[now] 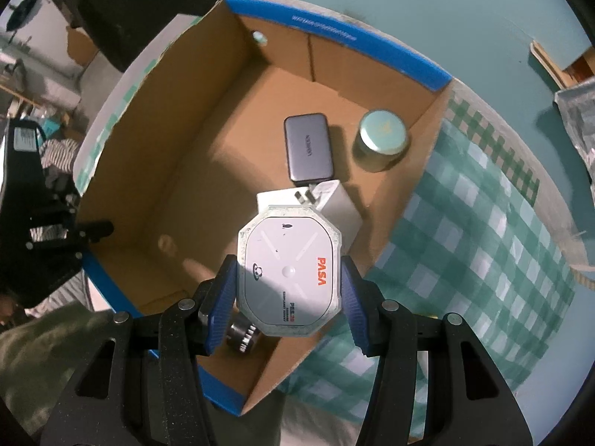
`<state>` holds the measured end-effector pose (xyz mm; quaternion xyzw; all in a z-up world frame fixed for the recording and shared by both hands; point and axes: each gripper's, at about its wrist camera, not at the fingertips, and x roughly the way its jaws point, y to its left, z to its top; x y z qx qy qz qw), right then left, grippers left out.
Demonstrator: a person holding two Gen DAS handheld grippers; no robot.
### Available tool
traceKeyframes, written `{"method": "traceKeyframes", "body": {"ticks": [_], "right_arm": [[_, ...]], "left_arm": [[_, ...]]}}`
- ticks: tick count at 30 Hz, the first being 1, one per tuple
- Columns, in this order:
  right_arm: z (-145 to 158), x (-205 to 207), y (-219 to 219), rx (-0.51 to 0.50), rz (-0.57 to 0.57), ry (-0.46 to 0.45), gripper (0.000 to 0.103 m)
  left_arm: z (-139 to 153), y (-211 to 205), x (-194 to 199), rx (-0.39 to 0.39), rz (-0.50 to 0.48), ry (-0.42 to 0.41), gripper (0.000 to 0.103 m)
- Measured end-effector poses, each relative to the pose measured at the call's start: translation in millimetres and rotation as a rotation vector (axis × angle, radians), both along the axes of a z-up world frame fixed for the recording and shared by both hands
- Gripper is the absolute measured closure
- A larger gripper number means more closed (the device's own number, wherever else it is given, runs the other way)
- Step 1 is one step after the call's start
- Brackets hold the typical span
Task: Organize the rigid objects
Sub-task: 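Carry the white PASA device over the box and open the right tool, then move the right tool back to the white KINYO earbud case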
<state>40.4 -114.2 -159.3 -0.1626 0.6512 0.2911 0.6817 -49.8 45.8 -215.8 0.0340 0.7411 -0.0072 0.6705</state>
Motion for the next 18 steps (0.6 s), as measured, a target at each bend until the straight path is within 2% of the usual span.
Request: {"method": "traceKeyframes", "body": {"ticks": [10, 18], "right_arm": [[-10, -2, 1, -0.012, -0.002, 0.021, 0.05], [2, 3, -5, 0.031, -0.039, -0.008, 0.045]], "left_arm": [[0, 4, -2, -0.002, -0.005, 0.004, 0.098], [-1, 2, 0, -0.001, -0.011, 0.007, 0.098]]}}
